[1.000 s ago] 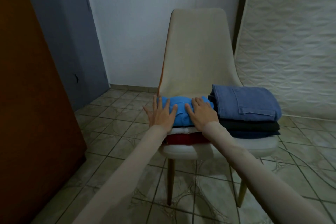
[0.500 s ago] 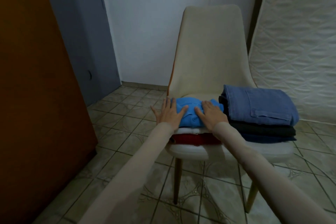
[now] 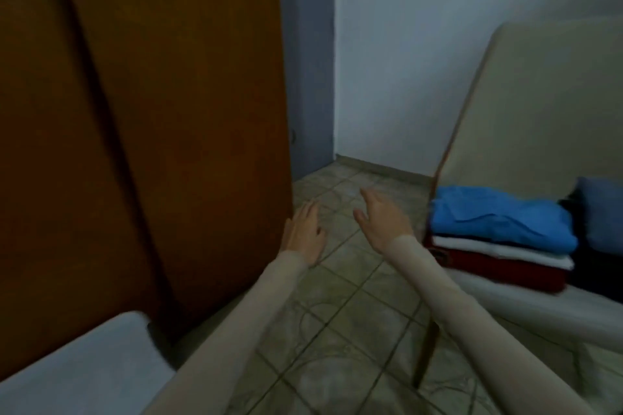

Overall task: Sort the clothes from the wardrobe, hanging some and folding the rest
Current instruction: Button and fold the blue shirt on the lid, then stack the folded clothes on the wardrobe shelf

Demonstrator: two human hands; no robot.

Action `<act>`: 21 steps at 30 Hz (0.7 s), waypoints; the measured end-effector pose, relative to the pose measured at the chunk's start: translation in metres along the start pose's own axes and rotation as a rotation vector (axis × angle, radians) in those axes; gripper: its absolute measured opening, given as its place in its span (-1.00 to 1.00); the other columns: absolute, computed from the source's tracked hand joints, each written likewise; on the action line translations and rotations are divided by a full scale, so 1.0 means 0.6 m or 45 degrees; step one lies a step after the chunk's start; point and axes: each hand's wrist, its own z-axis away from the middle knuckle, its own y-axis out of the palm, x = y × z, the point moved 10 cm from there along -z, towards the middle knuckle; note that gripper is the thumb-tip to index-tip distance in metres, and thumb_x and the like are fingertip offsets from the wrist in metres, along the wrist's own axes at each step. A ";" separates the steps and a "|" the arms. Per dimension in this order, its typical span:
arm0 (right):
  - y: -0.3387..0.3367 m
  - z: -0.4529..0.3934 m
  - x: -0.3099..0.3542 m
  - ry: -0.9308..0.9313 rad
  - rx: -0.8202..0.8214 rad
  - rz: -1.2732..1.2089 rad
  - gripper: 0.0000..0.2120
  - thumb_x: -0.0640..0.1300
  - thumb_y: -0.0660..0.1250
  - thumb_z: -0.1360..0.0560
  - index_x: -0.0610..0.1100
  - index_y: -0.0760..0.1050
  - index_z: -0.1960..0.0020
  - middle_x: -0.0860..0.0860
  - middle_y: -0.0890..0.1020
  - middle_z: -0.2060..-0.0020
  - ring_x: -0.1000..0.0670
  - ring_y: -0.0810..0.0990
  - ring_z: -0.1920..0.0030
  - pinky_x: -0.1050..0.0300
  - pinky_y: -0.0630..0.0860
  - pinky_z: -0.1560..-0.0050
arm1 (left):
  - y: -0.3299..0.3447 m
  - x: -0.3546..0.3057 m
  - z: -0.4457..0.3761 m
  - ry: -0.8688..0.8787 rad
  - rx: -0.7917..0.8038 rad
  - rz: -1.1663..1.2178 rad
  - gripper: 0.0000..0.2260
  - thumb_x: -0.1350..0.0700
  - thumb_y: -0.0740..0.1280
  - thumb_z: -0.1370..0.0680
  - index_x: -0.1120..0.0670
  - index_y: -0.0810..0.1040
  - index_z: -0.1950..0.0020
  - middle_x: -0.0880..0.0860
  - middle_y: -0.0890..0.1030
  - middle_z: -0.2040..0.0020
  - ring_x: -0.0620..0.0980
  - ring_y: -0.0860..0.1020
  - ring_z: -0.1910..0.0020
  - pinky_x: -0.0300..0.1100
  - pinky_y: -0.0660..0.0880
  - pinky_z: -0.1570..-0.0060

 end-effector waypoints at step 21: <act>0.431 0.041 0.344 -0.351 1.116 0.484 -0.56 -0.08 0.11 -0.61 -0.18 0.22 -0.45 -0.15 0.36 -0.35 -0.16 0.40 -0.30 0.00 0.42 -0.26 | -0.032 0.498 0.232 -0.707 0.579 -0.092 -0.65 0.23 0.13 -0.62 0.11 0.33 -0.42 0.14 0.34 -0.40 0.11 0.37 -0.33 -0.06 0.34 -0.33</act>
